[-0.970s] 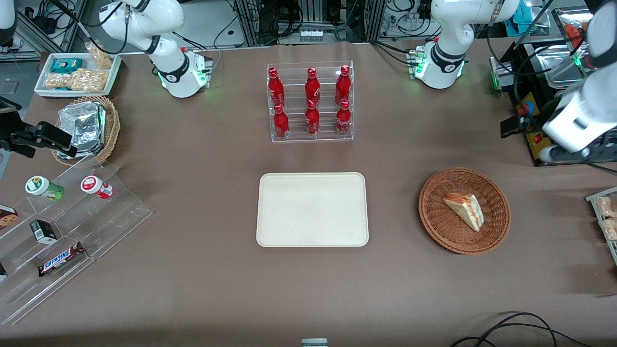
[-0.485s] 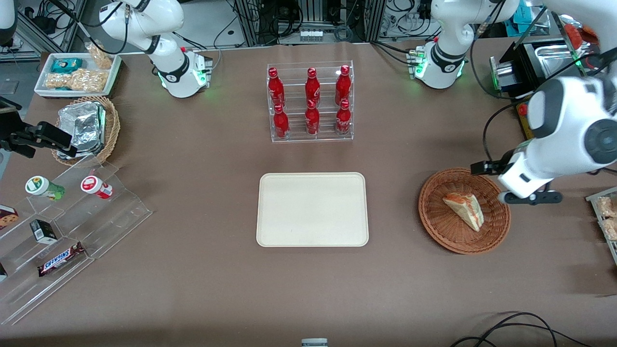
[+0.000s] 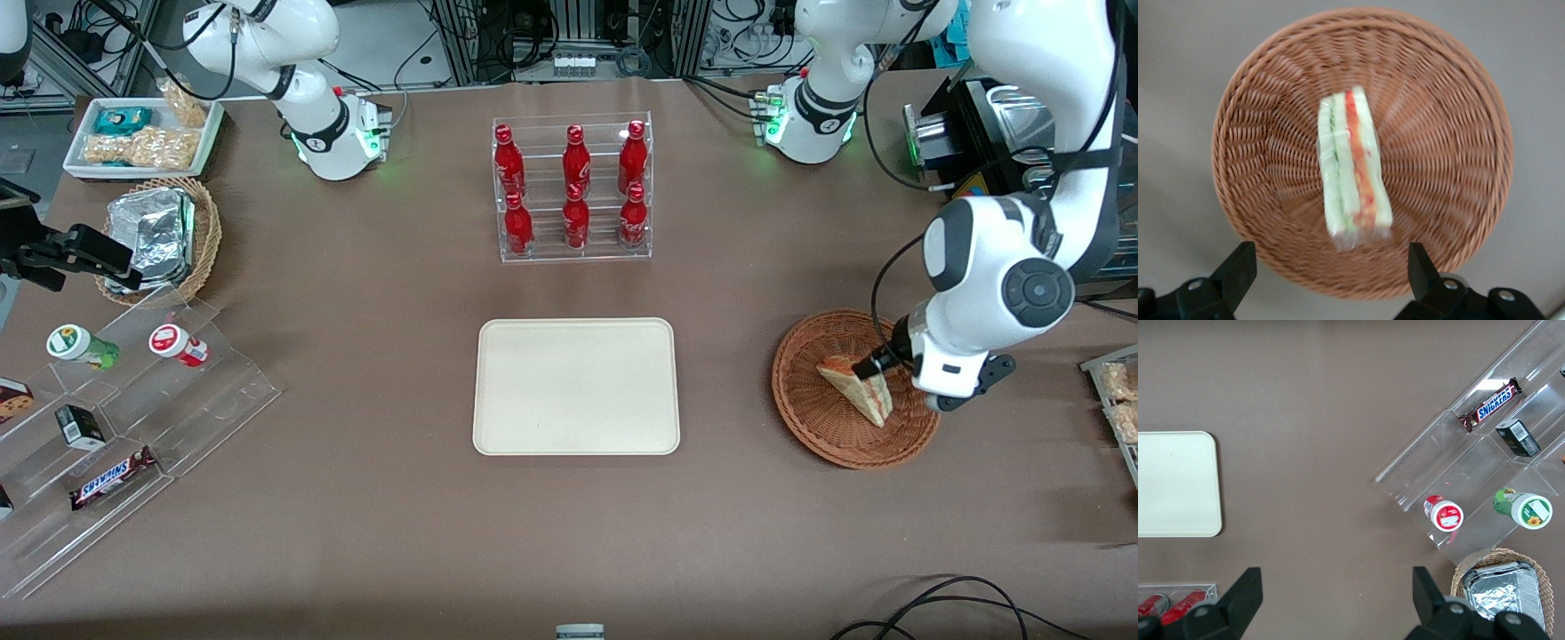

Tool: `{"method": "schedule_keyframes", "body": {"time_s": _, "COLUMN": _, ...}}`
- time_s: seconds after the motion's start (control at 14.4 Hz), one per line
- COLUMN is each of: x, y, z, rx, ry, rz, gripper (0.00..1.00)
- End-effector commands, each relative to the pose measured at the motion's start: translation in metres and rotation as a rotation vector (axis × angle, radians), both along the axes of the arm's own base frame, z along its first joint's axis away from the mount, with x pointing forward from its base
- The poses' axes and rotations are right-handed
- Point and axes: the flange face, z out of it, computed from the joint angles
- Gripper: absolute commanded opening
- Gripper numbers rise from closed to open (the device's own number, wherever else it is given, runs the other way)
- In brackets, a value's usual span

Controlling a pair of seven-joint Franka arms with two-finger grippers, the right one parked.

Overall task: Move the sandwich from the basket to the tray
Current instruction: 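Lower the open left gripper over the sandwich in the basket, then close the left gripper on the wrapped sandwich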

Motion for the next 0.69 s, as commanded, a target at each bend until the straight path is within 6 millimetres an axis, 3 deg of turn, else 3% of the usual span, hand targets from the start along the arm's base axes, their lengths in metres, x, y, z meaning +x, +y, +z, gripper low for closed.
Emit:
{"method": "schedule_keyframes", "body": {"time_s": 0.0, "x": 0.011, "y": -0.001, "z": -0.020, "rx": 0.032, "ry": -0.027, "rz": 0.192, "gripper": 1.00}}
{"method": "schedule_keyframes", "body": {"time_s": 0.21, "x": 0.011, "y": 0.001, "z": -0.047, "rx": 0.027, "ry": 0.009, "rz": 0.217, "gripper": 1.00}}
{"method": "schedule_keyframes", "body": {"time_s": 0.28, "x": 0.010, "y": 0.001, "z": -0.054, "rx": 0.029, "ry": 0.021, "rz": 0.230, "gripper": 0.95}}
{"method": "schedule_keyframes", "body": {"time_s": 0.35, "x": 0.009, "y": 0.002, "z": -0.056, "rx": 0.031, "ry": 0.025, "rz": 0.254, "gripper": 0.58}}
{"method": "schedule_keyframes", "body": {"time_s": 0.42, "x": 0.008, "y": 0.003, "z": -0.058, "rx": 0.036, "ry": 0.029, "rz": 0.268, "gripper": 0.07}}
{"method": "schedule_keyframes", "body": {"time_s": 0.62, "x": 0.014, "y": 0.003, "z": -0.046, "rx": 0.037, "ry": 0.018, "rz": 0.257, "gripper": 0.00}}
